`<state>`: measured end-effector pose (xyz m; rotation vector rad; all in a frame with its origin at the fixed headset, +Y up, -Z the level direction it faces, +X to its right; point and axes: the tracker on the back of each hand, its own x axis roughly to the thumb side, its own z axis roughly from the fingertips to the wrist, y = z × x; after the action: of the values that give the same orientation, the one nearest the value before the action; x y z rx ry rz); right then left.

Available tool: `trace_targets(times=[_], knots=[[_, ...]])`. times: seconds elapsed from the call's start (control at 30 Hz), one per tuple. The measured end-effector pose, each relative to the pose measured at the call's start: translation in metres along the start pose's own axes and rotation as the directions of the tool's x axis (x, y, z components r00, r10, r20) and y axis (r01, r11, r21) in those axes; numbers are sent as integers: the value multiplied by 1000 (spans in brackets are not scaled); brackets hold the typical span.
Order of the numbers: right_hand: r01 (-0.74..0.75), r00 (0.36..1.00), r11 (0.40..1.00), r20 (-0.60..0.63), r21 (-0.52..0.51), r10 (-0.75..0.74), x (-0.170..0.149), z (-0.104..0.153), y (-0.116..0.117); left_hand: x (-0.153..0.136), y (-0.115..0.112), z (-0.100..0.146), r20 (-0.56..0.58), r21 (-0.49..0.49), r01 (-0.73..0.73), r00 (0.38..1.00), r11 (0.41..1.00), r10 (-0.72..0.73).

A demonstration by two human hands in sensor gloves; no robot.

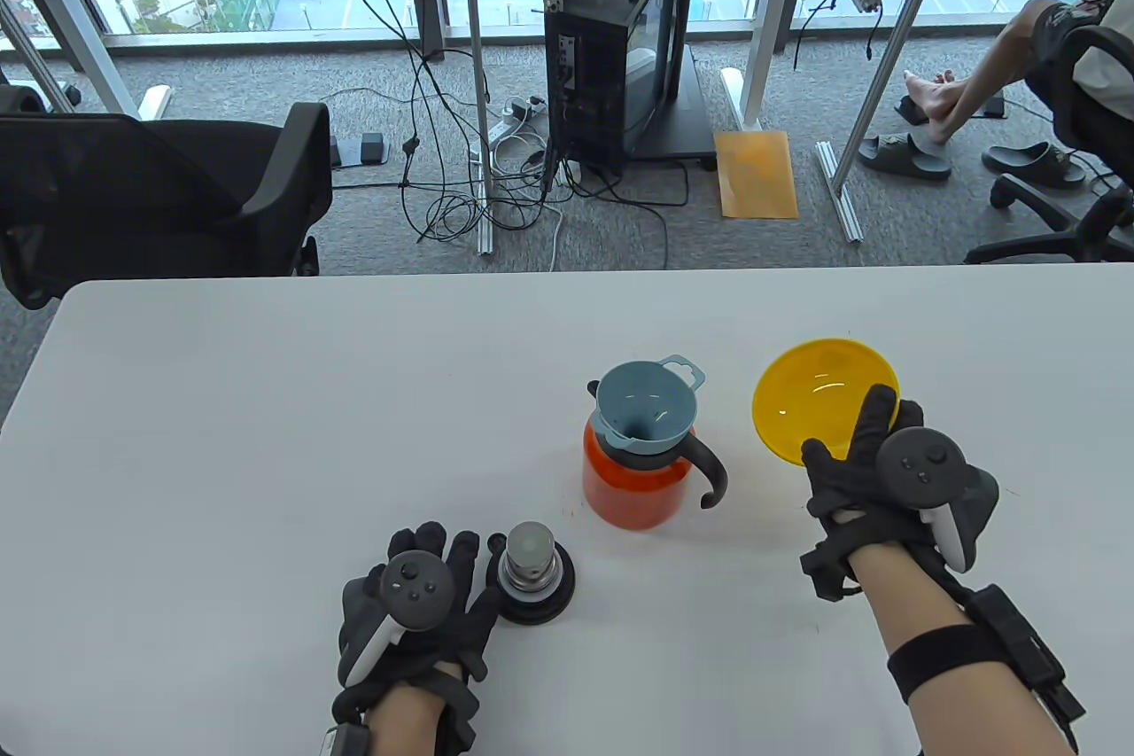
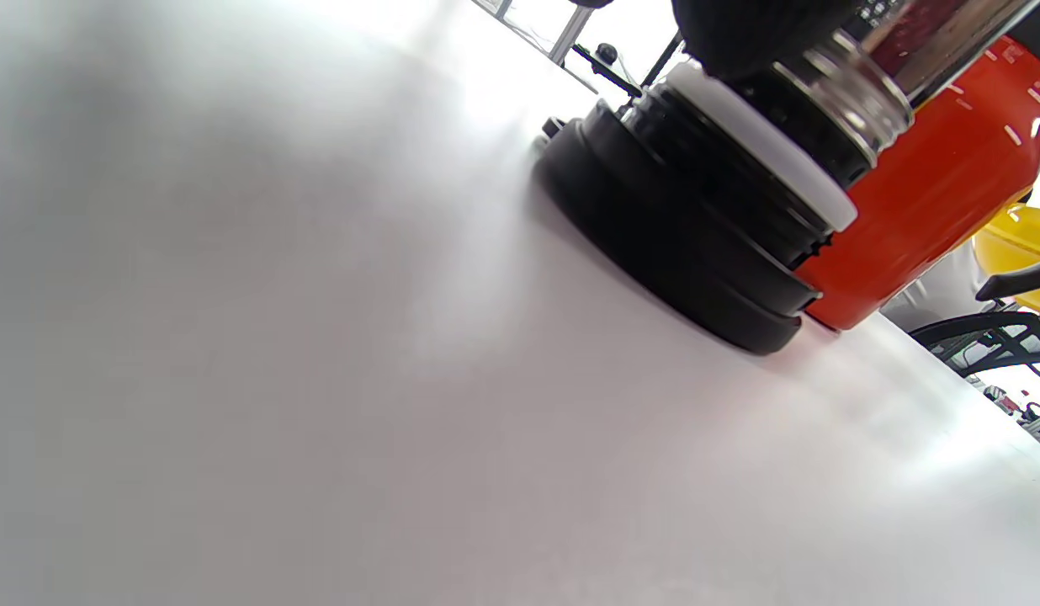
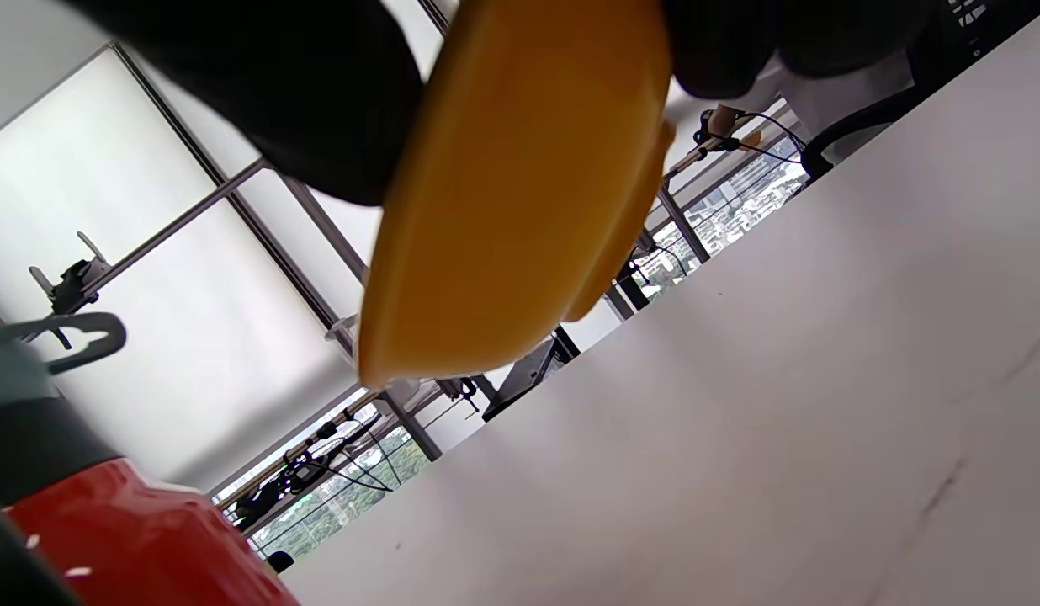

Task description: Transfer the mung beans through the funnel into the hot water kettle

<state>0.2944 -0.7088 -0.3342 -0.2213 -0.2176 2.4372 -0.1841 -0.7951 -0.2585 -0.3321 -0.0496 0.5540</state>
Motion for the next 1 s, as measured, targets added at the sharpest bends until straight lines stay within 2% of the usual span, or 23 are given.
trace_targets(times=[0.17,0.47,0.6,0.83,1.0], knots=[[52,997,998,-67,40,-50,-22,9,13,-1,-1,1,-1,-7,-1,1000,1000,1],[84,989,988,-133,126,-68,-38,14,30,-1,-2,2,-2,-8,-4,1000,1000,4],[132,977,971,-194,198,-93,-46,15,35,-1,-3,2,1,-21,-15,1000,1000,15],[121,971,955,-232,272,-57,-56,16,38,0,-3,2,-1,-23,-7,1000,1000,7],[123,976,959,-207,256,-71,-53,15,29,0,-3,2,-4,-26,-13,1000,1000,12]])
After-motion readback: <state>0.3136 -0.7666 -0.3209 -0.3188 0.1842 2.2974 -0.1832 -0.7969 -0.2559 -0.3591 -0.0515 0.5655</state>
